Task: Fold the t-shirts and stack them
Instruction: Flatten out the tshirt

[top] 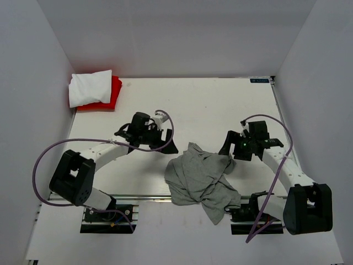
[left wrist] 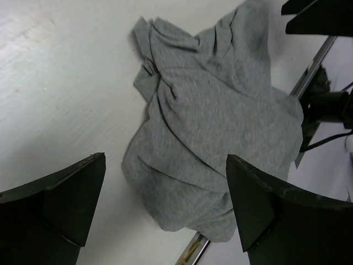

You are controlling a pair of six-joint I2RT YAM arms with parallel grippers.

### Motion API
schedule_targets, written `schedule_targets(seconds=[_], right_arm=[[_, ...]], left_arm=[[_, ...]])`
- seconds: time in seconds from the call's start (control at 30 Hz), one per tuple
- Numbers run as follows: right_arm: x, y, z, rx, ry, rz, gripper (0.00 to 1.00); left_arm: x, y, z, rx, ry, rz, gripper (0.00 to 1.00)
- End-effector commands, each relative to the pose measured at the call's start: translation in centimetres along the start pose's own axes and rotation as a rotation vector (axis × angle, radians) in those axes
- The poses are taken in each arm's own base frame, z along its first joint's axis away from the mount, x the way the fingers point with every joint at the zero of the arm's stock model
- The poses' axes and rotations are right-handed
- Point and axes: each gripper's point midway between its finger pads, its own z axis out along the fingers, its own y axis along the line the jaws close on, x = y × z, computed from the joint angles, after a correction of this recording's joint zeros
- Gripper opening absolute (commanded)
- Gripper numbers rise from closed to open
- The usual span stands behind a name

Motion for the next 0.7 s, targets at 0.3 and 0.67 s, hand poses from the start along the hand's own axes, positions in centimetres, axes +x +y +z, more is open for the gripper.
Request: schedule_targets(seconds=[0.3,0.67], right_arm=[[2.6,0.3,2.2,-0.072,0.065,0.047,0.82],[3.0,-0.2,4.1,-0.087,0.074,0.078,0.66]], left_arm=[[4.7,-3.0,5.2,0.024,0.214,0.042,0.90],[5.4,-3.8,8.6,0.002,0.301,0.073,0.48]])
